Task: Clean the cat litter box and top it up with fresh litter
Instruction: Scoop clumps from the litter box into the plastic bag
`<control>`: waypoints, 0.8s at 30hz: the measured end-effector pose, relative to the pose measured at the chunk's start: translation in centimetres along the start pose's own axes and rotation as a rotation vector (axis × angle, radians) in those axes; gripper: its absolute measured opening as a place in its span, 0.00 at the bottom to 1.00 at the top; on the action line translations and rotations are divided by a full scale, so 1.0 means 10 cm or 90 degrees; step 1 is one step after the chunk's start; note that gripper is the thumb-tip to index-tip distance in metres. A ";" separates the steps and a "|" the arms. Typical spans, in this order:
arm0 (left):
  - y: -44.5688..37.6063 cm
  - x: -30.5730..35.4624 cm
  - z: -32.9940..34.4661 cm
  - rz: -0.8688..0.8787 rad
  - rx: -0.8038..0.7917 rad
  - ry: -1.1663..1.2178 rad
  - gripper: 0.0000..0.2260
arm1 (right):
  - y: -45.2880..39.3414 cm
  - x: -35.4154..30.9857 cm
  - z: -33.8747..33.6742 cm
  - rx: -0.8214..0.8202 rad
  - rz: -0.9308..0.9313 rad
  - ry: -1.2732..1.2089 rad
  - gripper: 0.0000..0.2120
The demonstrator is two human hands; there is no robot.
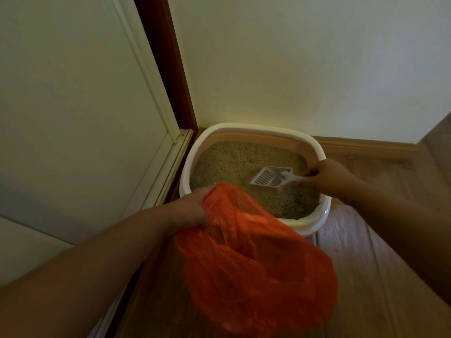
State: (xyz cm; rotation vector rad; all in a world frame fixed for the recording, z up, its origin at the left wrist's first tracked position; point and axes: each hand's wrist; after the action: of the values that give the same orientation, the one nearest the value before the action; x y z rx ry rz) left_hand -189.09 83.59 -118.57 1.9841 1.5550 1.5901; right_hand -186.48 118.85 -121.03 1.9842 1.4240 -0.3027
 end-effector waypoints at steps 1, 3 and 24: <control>-0.02 0.00 0.01 0.001 -0.001 -0.007 0.50 | -0.03 0.05 0.02 0.020 0.009 0.014 0.12; -0.06 -0.02 0.01 0.004 -0.007 -0.013 0.50 | -0.08 0.11 0.06 0.044 0.020 0.040 0.13; -0.39 -0.17 0.01 0.028 -0.024 0.048 0.49 | -0.88 -0.04 0.43 0.026 0.099 0.074 0.16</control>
State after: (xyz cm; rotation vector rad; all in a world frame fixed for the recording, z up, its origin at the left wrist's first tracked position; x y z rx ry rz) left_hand -191.19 84.01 -122.26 1.9731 1.5050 1.7165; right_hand -193.83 117.45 -127.40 2.1625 1.3332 -0.1499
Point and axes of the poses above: each hand's wrist, its own y-axis away from the middle knuckle, its own z-axis out of the palm, x = y × z, and after that the axes turned 6 degrees about -x, right-handed
